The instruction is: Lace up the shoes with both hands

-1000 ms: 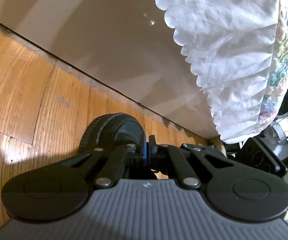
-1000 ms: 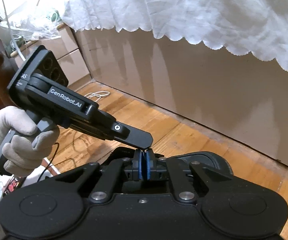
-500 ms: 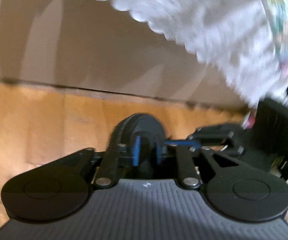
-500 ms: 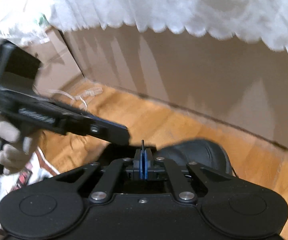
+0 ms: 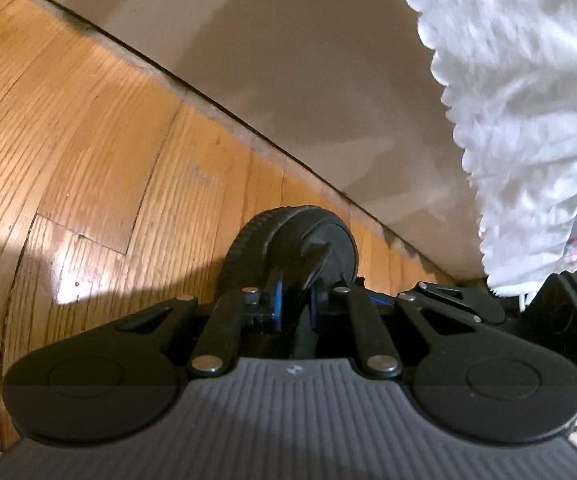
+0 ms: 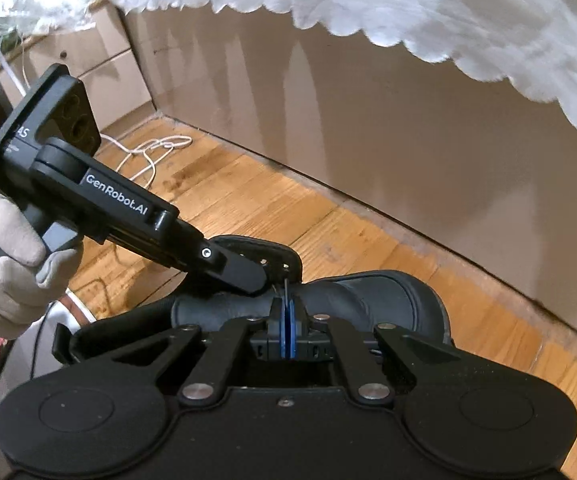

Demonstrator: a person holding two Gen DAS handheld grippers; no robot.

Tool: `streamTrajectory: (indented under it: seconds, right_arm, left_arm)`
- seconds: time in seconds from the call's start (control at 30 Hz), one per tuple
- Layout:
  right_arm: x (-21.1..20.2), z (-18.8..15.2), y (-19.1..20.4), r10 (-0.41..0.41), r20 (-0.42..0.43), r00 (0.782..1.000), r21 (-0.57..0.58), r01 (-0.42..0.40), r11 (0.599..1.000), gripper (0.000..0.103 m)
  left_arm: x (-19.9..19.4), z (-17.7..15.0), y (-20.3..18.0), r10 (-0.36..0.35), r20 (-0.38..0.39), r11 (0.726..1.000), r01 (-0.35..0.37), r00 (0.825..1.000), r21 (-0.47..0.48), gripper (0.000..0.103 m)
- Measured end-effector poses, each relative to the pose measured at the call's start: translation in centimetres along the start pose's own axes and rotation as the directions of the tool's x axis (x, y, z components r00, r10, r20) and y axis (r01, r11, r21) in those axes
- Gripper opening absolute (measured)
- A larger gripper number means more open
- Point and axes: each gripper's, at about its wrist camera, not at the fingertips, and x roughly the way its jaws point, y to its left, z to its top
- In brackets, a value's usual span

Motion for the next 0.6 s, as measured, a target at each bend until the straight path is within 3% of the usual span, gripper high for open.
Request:
streamTrajectory:
  seconds: [0.3,0.47,0.6]
  right_arm:
    - [1.0,2.6,0.8,-0.064,-0.096,0.993,-0.169,0.047,0.985,0.004]
    - [1.1,2.3,0.6,-0.026,-0.123,0.992,-0.167,0.005,0.986,0.004]
    - [1.4,2.0,0.4,0.001,-0.142,0.990,-0.158,-0.023,0.987,0.004]
  left_arm:
    - [0.2,-0.1,-0.5,-0.005,-0.011,1.000,0.005,1.000,0.023,0.011]
    - [0.2,-0.1,0.0,-0.020,-0.016,1.000,0.020,1.000,-0.004,0.011]
    - [0.1,0.1,-0.4,-0.005,-0.023,0.999,0.006,1.000,0.051,0.011]
